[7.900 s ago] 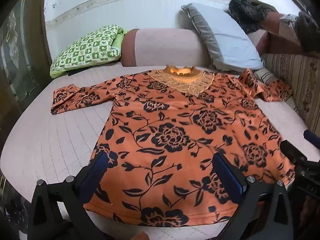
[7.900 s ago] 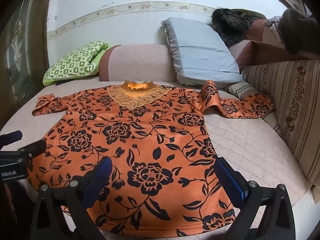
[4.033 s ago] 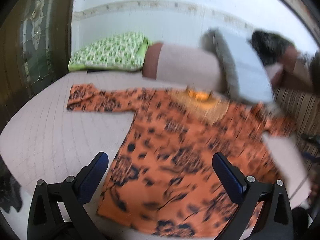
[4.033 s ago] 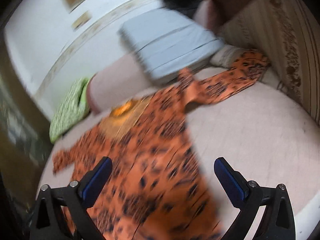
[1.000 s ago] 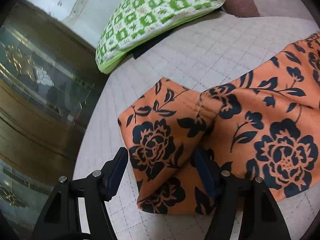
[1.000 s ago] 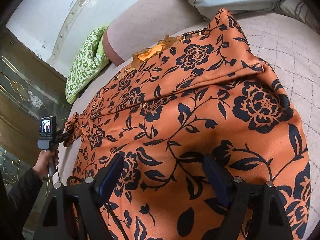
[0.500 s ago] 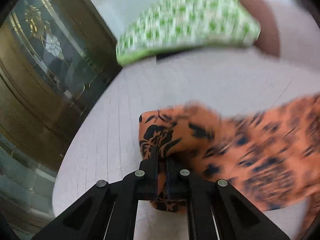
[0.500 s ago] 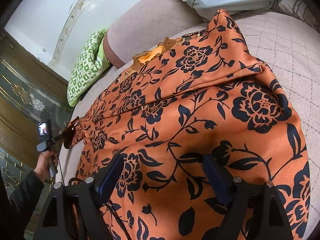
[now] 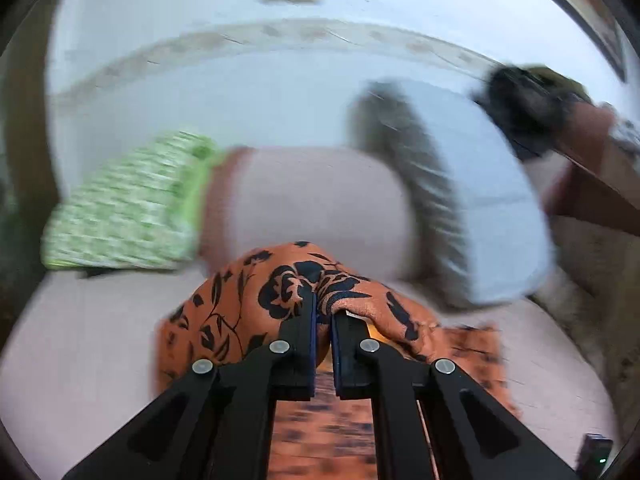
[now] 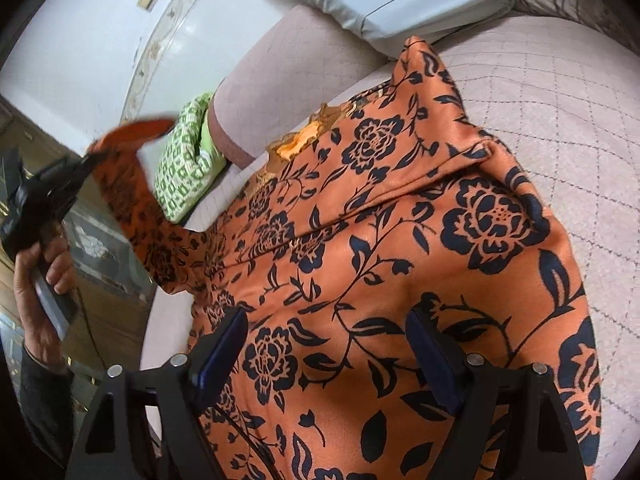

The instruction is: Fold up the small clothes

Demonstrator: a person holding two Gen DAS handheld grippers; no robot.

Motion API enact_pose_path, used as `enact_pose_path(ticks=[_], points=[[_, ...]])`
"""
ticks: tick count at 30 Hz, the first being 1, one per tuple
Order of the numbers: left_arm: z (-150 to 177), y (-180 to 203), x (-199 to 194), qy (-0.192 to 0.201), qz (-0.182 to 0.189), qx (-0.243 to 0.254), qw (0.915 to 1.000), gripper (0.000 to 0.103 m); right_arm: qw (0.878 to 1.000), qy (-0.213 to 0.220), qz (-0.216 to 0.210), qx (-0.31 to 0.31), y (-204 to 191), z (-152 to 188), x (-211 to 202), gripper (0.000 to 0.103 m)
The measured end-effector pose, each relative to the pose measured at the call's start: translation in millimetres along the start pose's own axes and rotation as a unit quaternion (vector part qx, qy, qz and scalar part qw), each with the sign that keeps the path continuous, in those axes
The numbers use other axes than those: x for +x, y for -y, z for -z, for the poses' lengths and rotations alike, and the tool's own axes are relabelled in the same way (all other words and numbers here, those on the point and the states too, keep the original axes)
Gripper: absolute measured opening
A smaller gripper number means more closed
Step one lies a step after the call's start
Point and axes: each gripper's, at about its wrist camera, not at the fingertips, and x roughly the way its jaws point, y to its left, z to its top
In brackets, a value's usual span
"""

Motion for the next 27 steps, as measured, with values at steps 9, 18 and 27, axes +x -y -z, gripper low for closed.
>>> enact_pose_path(ticks=[9, 18, 27], points=[[127.9, 74.1, 162.7, -0.255, 0.042, 0.077, 0.9631, 0.030, 0.998, 0.001, -0.020, 0.055, 21.0, -10.3, -1.8, 0.084], [91.4, 25.4, 45.7, -0.068, -0.005, 0.079, 0.9945, 0.074, 0.998, 0.021, -0.015, 0.064, 30.1, -14.4, -6.0, 0.084], [155.6, -124.5, 29.4, -0.058, -0.138, -0.161, 0.9755, 0.075, 0.979, 0.020, -0.133, 0.155, 14.7, -59.4, 19.5, 0.083]])
